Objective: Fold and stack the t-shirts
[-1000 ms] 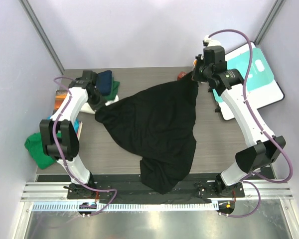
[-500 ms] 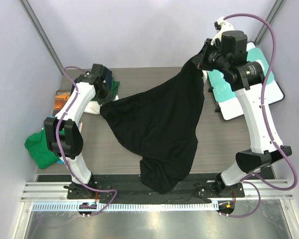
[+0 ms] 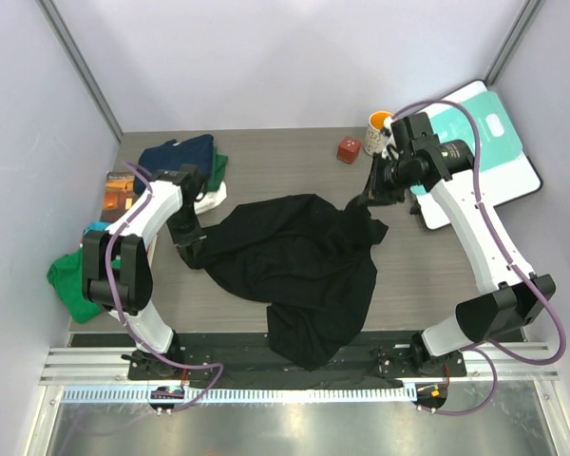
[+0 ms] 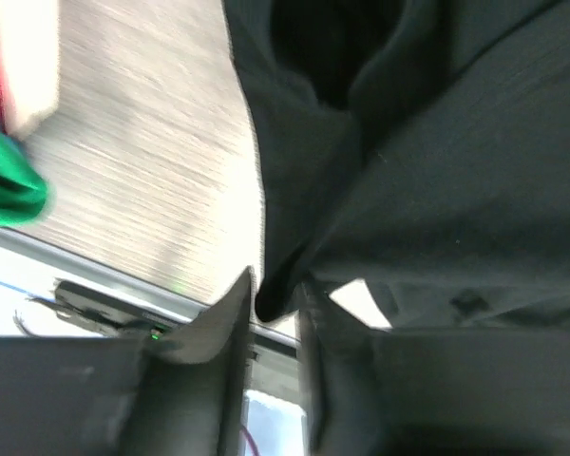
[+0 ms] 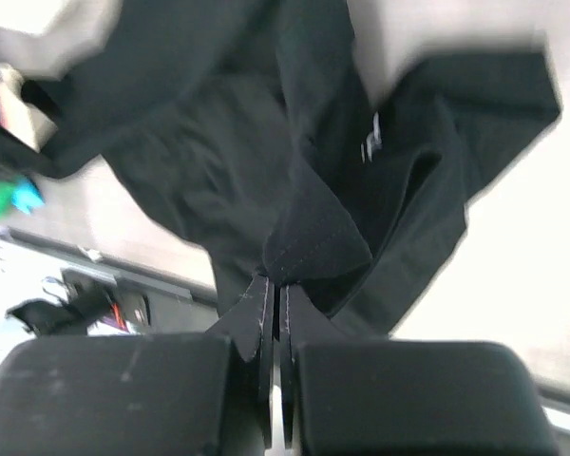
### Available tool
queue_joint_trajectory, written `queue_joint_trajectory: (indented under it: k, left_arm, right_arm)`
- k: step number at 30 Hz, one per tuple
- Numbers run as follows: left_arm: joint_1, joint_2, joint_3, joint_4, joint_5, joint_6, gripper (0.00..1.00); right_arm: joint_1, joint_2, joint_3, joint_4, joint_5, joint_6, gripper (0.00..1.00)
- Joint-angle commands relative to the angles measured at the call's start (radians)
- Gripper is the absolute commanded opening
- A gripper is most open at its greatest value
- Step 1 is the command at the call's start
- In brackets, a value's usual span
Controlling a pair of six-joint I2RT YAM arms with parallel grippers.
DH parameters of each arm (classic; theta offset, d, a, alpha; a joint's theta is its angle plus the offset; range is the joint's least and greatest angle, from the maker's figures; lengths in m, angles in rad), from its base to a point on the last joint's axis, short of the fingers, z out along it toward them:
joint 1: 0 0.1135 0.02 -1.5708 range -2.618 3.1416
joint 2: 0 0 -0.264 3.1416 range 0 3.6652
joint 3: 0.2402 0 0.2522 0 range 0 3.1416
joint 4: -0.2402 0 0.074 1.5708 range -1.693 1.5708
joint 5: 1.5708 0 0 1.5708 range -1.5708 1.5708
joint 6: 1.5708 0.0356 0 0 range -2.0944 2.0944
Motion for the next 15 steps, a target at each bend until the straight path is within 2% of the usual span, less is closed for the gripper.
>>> queue_joint_trajectory:
  k: [1,2,5,12,15]
  left_arm:
    - [0.003,-0.003,0.102,-0.044,-0.123,-0.011,0.46]
    - [0.003,0.002,0.124,-0.043,-0.13,-0.017,0.52]
    - [0.003,0.019,0.179,-0.017,-0.13,-0.037,0.59]
    - [-0.009,0.108,0.27,0.167,0.031,-0.046,0.62]
    - [-0.035,0.203,0.332,0.154,0.03,-0.043,0.62]
  right_arm:
    - [-0.001,-0.085,-0.117,-0.086,-0.052,0.019,0.01]
    - [-0.001,-0.09,-0.161,-0.095,-0.053,0.018,0.01]
    - [-0.001,-0.106,-0.232,-0.118,-0.067,0.009,0.01]
    - [-0.001,-0.143,-0.298,-0.132,-0.02,-0.008,0.01]
    - [-0.002,-0.142,-0.284,-0.135,0.01,-0.016,0.01]
